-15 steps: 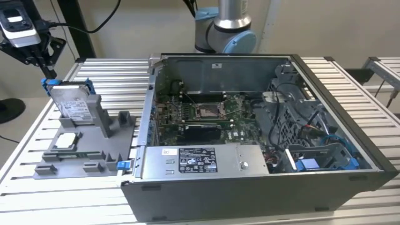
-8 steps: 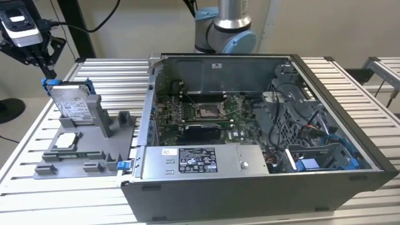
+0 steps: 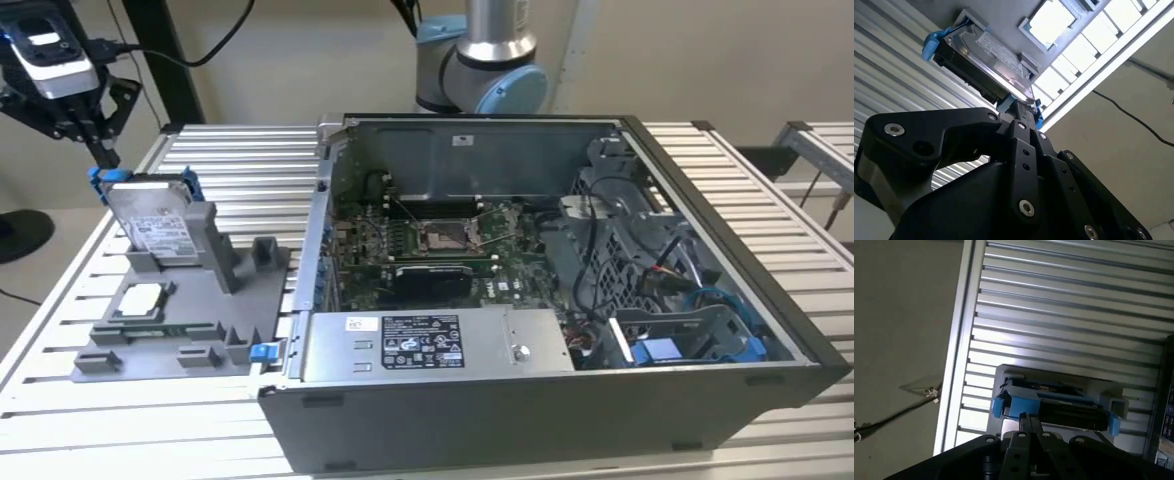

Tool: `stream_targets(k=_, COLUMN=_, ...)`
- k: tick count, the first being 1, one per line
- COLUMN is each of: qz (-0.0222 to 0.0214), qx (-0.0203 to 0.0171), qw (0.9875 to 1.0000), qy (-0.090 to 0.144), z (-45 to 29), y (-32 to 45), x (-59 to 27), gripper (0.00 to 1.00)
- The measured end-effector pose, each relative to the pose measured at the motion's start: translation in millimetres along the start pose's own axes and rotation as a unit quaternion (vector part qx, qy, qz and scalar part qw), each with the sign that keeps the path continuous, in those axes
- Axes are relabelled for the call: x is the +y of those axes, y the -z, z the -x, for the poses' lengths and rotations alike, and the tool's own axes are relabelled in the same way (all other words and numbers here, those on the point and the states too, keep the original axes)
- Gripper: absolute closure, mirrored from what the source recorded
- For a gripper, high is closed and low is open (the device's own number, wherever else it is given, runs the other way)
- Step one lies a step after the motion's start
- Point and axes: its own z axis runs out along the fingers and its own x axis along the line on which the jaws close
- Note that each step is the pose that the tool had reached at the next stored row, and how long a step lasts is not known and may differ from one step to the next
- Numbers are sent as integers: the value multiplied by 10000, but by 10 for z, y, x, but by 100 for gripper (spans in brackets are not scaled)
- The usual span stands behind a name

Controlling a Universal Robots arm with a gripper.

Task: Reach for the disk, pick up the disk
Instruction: 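Pick up the disk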

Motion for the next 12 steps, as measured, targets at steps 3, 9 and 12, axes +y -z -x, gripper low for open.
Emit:
stream_targets(k=3, qz=-2, qx=6, qw=9999, qy=142, z=0, y=0, x=0, gripper=100)
stream_targets(k=9, qz=-7, qx=19, qw=9989, qy=461, z=0, y=0, x=0, gripper=100)
stream_targets(k=12, qz=-10, qx=25, qw=9980, qy=633, z=0, y=0, x=0, gripper=100)
